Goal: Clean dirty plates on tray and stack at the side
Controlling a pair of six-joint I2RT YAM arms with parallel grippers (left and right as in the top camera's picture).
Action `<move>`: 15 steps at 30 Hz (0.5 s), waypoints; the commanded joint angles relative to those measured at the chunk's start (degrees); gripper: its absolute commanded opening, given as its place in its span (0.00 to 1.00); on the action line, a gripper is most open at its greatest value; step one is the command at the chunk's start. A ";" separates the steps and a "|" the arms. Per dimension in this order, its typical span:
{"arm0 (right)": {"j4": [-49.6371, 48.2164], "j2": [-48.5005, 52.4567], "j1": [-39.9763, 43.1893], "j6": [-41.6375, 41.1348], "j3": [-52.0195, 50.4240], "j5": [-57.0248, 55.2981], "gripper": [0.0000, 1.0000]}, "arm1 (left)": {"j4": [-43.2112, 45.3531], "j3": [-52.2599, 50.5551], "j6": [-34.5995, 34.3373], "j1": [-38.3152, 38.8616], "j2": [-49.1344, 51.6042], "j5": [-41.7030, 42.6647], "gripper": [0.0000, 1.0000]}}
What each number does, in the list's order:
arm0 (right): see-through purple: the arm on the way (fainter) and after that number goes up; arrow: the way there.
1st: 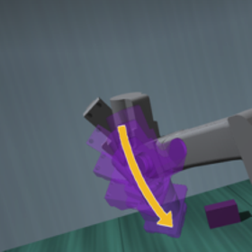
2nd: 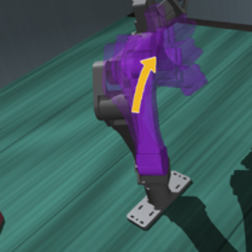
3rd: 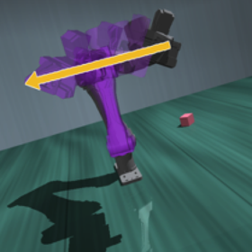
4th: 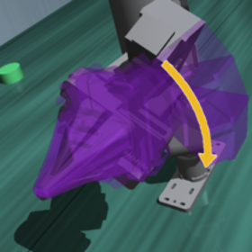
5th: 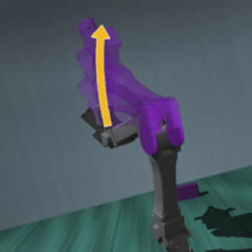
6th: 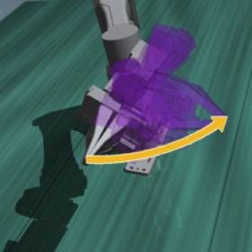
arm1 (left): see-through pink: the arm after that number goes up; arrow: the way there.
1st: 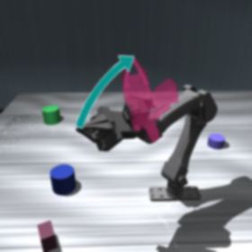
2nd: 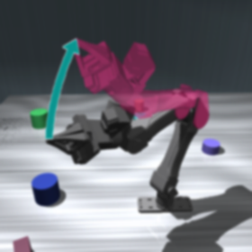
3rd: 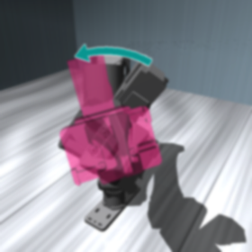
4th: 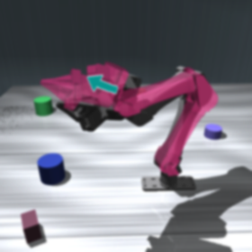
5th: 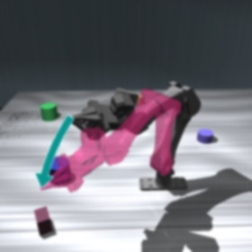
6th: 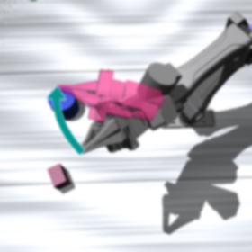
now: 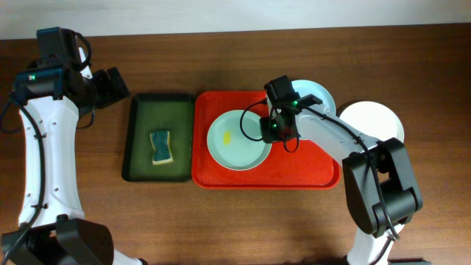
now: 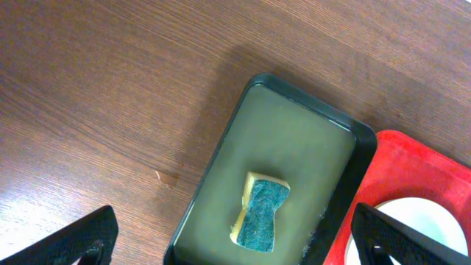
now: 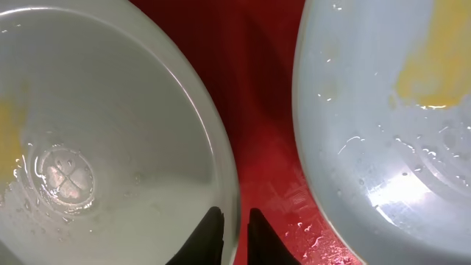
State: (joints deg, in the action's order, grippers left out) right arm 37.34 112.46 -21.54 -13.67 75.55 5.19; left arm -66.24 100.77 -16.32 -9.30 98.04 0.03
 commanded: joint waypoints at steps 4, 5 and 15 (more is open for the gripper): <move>-0.17 0.55 -0.26 -0.28 -0.79 -0.76 0.14 | 0.13 0.48 -0.57 0.13 0.13 0.22 0.99; -0.35 0.52 -0.26 -0.28 -0.94 -0.74 0.14 | 0.13 0.48 -0.59 0.13 0.13 0.22 0.99; -1.99 0.00 -0.20 -0.31 -1.44 0.57 0.04 | 0.13 0.48 -0.57 0.13 0.13 0.22 0.99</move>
State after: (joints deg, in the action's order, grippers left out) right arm 35.38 112.46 -21.54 -13.96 73.84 5.50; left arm -66.22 100.77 -16.32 -9.30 98.04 0.03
